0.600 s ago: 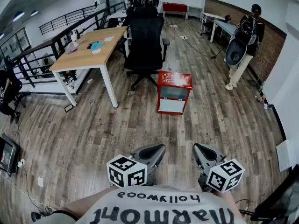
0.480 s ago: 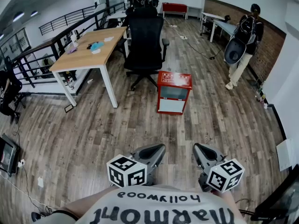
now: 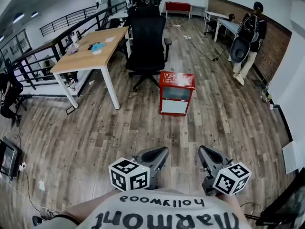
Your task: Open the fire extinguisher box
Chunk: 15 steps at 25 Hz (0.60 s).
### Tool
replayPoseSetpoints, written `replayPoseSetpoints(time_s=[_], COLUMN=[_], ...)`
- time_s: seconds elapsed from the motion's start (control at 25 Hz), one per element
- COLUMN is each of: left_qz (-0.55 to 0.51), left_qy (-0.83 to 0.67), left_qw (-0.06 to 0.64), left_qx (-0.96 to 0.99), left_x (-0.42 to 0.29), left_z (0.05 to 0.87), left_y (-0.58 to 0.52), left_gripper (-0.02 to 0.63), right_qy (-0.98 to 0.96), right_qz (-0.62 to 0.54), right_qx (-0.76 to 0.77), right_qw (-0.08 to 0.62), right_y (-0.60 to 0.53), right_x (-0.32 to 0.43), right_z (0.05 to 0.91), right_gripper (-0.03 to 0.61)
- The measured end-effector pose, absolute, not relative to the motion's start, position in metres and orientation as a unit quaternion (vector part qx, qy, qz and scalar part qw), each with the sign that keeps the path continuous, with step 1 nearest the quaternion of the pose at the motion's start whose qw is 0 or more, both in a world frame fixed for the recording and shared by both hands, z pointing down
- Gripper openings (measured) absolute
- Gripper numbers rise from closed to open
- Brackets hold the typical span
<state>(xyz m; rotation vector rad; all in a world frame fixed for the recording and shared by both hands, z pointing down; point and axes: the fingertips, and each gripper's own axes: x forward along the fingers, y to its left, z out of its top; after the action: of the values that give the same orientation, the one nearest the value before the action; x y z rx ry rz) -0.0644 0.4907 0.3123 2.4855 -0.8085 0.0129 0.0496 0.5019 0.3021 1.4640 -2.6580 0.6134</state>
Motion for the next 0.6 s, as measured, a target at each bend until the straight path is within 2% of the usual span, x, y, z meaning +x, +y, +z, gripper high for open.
replayPoseSetpoints(time_s=[0.16,0.36,0.6], left_qz=[-0.001,-0.004,-0.001], left_qy=[-0.307,-0.359,-0.391], left_qw=[0.262,0.221,0.190], left_qx=[0.915,0.907,0.901], left_x=[-0.054,-0.063,-0.073], left_z=[0.313,0.311,0.313], left_y=[0.487,0.470,0.463], left_gripper=[0.007,0.008,0.006], right_qy=[-0.864,-0.870,-0.873], right_qz=[0.178,0.124,0.149], right_qx=[0.471,0.474,0.462], right_qw=[-0.014,0.042,0.043], right_y=[0.503,0.504,0.503], right_x=[0.064,0.083,0.105], right_z=[0.292,0.294,0.309], right_gripper=[0.009,0.011,0.014])
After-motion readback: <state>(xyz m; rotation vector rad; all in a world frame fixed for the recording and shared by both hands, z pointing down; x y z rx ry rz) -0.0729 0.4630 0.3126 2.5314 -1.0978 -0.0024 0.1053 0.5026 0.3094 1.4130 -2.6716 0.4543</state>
